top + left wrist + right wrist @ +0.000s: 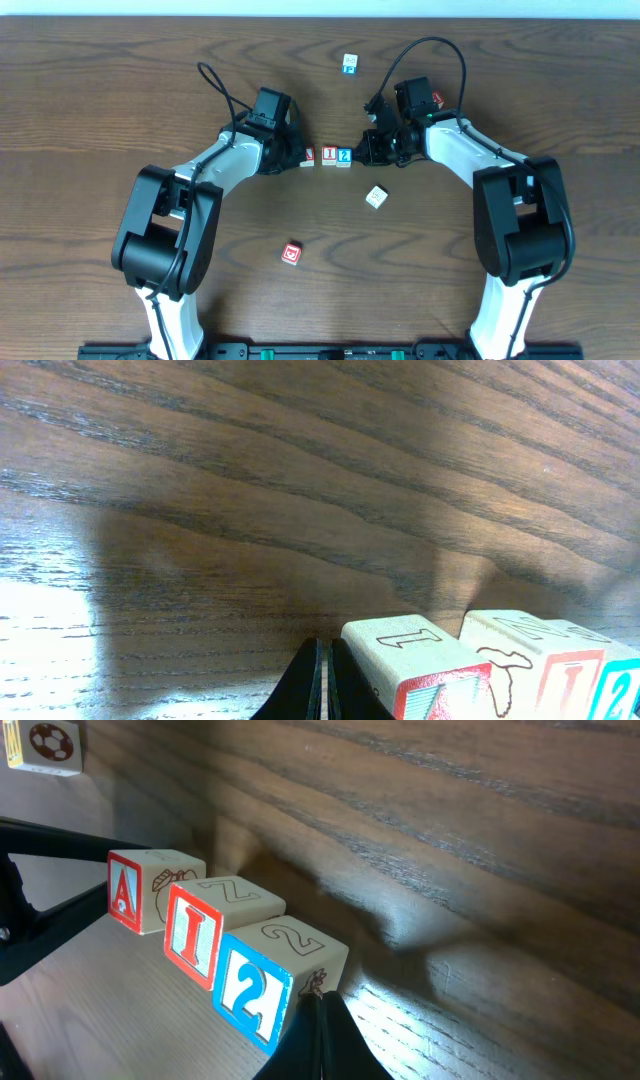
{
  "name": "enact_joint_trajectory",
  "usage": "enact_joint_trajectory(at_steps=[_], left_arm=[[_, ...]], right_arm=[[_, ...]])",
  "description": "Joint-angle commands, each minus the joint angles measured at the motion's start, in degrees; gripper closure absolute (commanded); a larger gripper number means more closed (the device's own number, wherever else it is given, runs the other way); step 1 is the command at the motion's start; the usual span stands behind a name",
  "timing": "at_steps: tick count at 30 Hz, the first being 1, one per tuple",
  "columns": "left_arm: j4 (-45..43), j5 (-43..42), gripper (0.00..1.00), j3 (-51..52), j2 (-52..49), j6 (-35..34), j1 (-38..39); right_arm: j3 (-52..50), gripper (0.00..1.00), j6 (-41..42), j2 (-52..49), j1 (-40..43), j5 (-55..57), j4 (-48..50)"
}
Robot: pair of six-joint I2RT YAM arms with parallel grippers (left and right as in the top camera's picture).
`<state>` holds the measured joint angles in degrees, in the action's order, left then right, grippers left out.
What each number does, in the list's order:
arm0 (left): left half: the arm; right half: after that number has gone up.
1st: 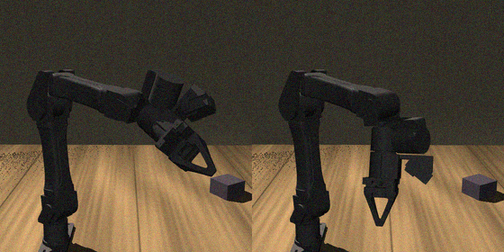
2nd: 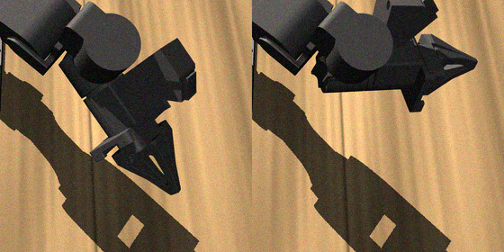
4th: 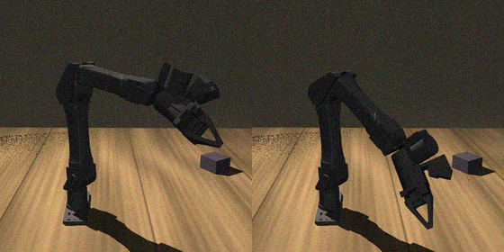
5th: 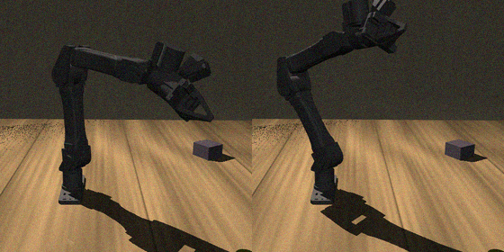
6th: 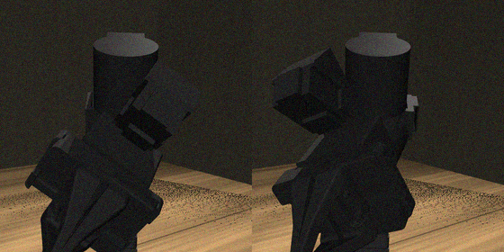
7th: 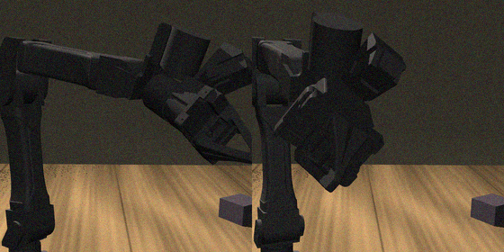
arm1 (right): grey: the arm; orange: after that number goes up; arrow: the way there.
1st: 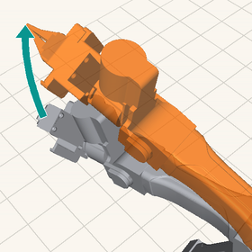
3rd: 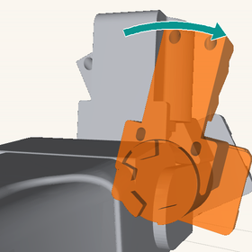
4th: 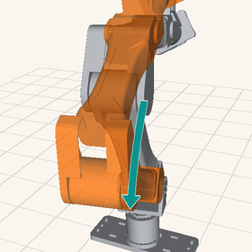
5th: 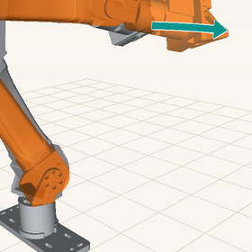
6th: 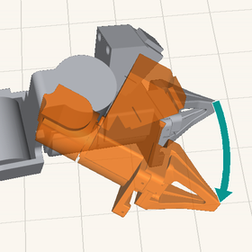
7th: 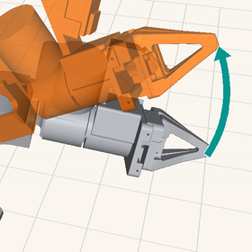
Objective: Spell out Ai2
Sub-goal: 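Push the A, I, 2 blocks together with both grippers to align them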
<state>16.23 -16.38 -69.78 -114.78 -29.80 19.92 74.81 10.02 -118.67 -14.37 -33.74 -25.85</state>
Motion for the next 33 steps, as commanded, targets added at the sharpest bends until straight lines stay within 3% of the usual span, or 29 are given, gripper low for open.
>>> enact_joint_trajectory(at_steps=[1, 33], left_arm=[[-0.6, -0.4, 0.95, 0.3, -1.2, 1.1, 0.0], [-2.2, -2.6, 0.94, 0.3, -1.2, -2.2, 1.3]], right_arm=[[0.0, 0.99, 0.8, -0.9, -0.7, 0.2, 0.8], [0.0, 0.99, 4.4, -0.9, -2.5, 2.2, 2.8]])
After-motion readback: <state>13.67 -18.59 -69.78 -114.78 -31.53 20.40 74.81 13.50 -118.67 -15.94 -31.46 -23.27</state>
